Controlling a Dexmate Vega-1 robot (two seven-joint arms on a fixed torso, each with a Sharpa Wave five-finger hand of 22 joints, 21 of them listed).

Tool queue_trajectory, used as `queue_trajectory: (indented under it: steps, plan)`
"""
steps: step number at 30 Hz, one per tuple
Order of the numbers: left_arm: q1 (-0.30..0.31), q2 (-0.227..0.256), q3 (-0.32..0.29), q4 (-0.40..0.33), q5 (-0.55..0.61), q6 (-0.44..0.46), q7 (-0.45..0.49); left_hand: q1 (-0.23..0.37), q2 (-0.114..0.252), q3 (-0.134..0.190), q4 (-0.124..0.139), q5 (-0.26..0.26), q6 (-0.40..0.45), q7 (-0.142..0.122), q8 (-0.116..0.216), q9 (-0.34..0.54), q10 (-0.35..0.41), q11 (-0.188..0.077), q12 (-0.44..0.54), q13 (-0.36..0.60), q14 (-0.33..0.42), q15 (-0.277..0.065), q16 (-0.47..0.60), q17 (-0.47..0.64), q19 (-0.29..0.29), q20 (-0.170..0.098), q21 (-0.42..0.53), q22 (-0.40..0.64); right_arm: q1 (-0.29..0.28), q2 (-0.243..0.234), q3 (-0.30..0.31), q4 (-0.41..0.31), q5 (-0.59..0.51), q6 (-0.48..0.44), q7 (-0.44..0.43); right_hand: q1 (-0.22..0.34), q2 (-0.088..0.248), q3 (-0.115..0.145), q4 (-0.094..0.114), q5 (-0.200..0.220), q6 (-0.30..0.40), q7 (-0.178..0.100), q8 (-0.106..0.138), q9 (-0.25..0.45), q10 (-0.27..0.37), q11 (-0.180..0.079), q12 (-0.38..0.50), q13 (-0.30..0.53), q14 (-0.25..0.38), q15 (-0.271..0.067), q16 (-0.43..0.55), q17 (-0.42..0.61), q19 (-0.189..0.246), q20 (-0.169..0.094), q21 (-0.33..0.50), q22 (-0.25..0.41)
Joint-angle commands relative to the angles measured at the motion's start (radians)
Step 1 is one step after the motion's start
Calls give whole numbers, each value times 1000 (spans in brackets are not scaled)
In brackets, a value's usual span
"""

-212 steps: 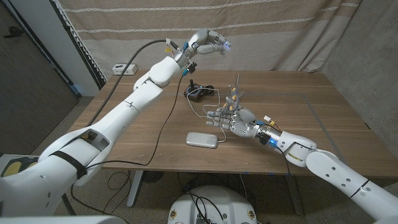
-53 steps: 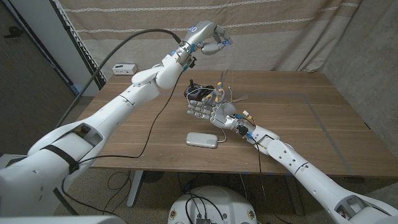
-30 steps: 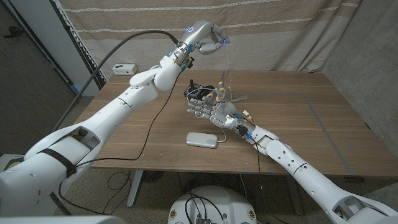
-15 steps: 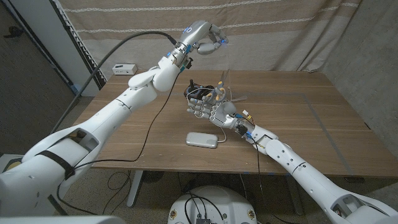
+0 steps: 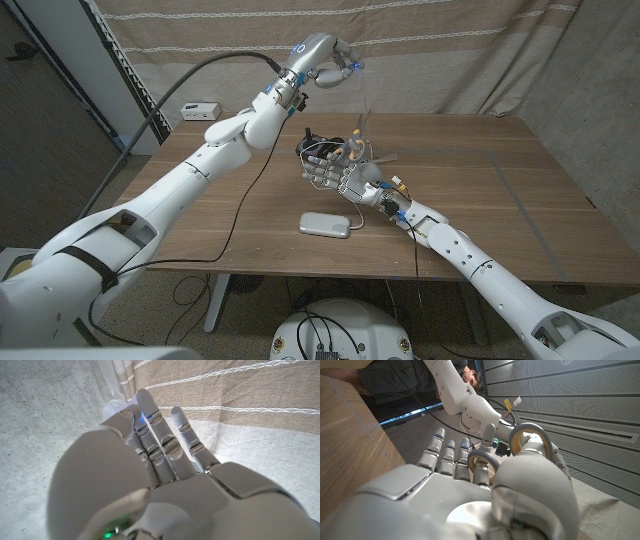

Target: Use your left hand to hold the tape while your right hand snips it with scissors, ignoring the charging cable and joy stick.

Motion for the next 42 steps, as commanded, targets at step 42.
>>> queue_trajectory:
  steps: [42]
  plan:
    - [57, 21, -23, -62, 4, 59, 4, -2, 7, -4, 1, -5, 9, 2, -4, 2, 50, -25, 6, 197, 13, 0, 16, 5, -13, -125, 29, 0, -5, 9, 3, 4, 10, -9, 25, -14, -2, -14, 6, -1, 17, -5, -14, 2, 8, -11, -8, 0, 2, -9, -8, 2, 8, -3, -28, 2]
